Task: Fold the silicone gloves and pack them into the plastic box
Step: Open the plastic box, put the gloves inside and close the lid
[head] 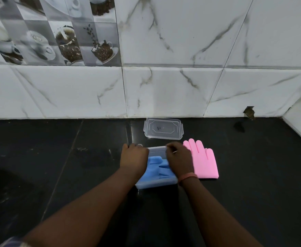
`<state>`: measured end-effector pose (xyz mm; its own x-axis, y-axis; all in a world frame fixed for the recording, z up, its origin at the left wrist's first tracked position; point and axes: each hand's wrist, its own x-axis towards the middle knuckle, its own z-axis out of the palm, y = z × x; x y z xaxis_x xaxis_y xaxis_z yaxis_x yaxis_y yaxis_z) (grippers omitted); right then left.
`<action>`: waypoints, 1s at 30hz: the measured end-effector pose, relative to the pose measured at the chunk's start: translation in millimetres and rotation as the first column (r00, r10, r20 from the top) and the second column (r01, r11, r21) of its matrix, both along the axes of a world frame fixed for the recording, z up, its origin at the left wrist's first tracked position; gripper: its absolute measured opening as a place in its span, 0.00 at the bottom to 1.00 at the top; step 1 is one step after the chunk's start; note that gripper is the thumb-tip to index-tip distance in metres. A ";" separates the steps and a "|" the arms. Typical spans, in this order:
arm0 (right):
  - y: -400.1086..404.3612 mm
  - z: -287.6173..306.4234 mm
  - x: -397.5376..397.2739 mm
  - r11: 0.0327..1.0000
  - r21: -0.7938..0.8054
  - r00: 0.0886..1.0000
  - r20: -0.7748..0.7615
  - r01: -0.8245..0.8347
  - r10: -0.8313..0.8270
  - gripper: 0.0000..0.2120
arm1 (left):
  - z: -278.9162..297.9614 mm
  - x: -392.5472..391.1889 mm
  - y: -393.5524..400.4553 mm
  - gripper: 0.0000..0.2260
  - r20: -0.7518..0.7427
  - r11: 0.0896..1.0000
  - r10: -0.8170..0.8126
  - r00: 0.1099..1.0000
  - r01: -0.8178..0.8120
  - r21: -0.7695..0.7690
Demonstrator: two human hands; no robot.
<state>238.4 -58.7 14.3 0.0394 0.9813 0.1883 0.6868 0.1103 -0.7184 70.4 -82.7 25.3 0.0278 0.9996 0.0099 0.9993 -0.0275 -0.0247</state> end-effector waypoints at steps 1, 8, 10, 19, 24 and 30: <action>5.3 4.9 10.7 0.993 0.015 0.986 -0.124 0.114 -0.111 0.06 | 4.8 2.4 3.4 0.16 0.068 0.999 0.030 0.997 -0.032 0.033; 26.9 -25.8 94.2 0.824 -0.388 0.909 0.122 0.413 -0.399 0.21 | 22.8 77.4 10.1 0.15 0.670 0.995 0.041 0.742 -0.091 0.040; 26.8 -35.2 105.5 0.806 -0.432 0.913 0.241 0.405 -0.329 0.26 | 22.1 103.2 9.9 0.15 0.716 0.998 0.034 0.697 -0.064 0.015; 39.1 -42.4 120.1 0.702 -0.583 0.908 0.184 0.410 -0.377 0.32 | 17.0 169.6 32.0 0.20 0.743 0.892 0.376 0.554 0.001 -0.452; 55.0 -32.7 129.4 0.628 -0.753 0.952 -0.007 0.196 -0.305 0.14 | 6.8 199.0 18.2 0.32 0.703 0.816 0.491 0.515 0.011 -0.578; 61.9 -22.8 143.4 0.683 -0.729 0.854 -0.329 0.041 -0.402 0.19 | 22.4 199.2 29.4 0.17 0.697 0.700 0.714 0.067 -0.058 -0.711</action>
<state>381.7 3.2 -8.5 0.1712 0.7694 -0.6154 0.2190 -0.6387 -0.7376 269.6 -53.3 47.8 -0.0663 0.7200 -0.6908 0.0933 0.6937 0.7142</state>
